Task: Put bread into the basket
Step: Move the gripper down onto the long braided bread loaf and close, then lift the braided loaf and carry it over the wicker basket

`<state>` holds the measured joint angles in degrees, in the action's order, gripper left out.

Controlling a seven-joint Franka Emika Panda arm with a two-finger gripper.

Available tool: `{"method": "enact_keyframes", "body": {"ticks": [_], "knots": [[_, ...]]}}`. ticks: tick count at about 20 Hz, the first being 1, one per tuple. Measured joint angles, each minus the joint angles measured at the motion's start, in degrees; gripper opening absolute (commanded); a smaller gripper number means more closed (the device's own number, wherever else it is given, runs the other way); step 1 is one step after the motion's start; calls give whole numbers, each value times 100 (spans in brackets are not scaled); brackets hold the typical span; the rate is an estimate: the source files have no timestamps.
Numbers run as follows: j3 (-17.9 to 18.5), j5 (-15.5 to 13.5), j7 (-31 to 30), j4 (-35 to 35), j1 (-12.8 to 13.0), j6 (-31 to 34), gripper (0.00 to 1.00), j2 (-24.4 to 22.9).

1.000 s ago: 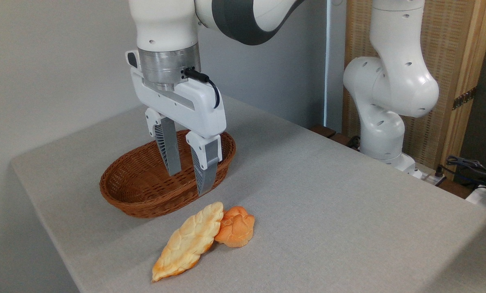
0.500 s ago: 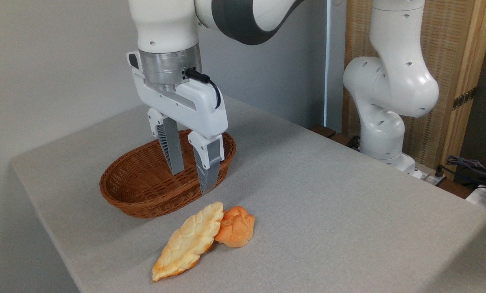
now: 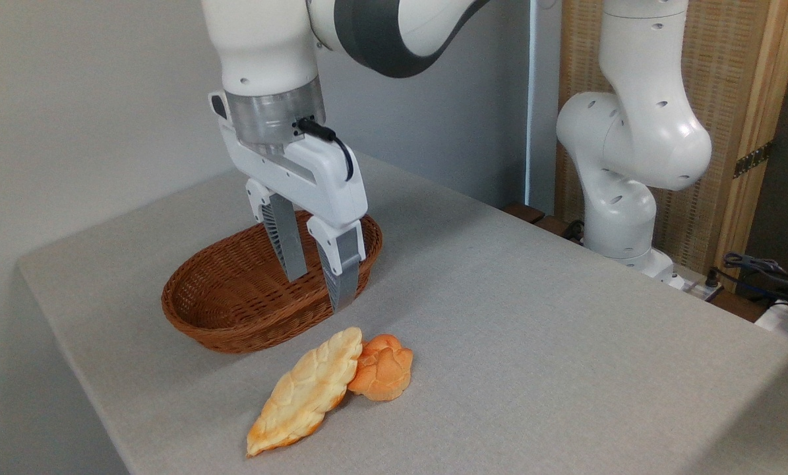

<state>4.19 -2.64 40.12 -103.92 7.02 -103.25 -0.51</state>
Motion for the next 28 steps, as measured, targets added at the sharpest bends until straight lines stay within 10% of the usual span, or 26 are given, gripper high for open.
{"method": "enact_keyframes", "body": {"ticks": [18,22,28], "knots": [[37,212,372,-138,-99,-650,99,954],[37,215,373,-138,-99,-809,37,991],[37,215,482,-138,-99,-852,32,1024]]}}
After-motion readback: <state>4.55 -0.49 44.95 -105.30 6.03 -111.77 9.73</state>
